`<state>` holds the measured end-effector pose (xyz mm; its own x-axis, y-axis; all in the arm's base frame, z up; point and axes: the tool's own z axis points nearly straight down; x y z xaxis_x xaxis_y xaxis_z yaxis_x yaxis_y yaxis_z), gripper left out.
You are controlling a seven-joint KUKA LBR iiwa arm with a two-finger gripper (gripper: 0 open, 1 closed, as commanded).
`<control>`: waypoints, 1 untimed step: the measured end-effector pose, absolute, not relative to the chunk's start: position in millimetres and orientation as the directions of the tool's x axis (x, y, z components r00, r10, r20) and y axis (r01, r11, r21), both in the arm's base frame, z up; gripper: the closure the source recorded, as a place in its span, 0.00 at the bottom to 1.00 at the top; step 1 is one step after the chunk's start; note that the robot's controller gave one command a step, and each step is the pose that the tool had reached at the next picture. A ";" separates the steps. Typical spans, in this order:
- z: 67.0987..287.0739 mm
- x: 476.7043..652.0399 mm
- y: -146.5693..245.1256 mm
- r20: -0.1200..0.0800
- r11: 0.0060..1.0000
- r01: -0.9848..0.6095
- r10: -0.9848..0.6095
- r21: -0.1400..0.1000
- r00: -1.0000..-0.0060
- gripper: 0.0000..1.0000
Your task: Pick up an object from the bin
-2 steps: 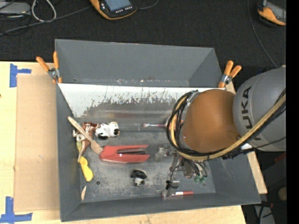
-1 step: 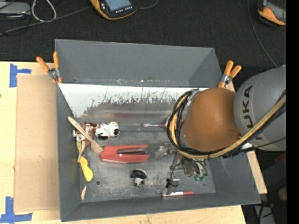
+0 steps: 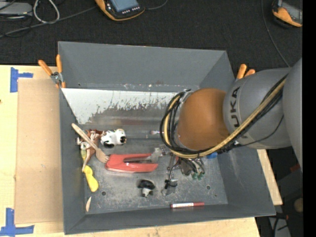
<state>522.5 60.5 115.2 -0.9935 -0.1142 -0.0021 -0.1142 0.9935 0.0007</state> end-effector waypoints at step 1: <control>76.8 523.2 106.1 -0.008 0.992 -0.127 -0.127 -0.002 -0.992 0.00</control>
Offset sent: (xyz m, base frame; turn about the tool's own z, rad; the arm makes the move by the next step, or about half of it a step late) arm 0.0214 0.0600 -0.0438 -0.1203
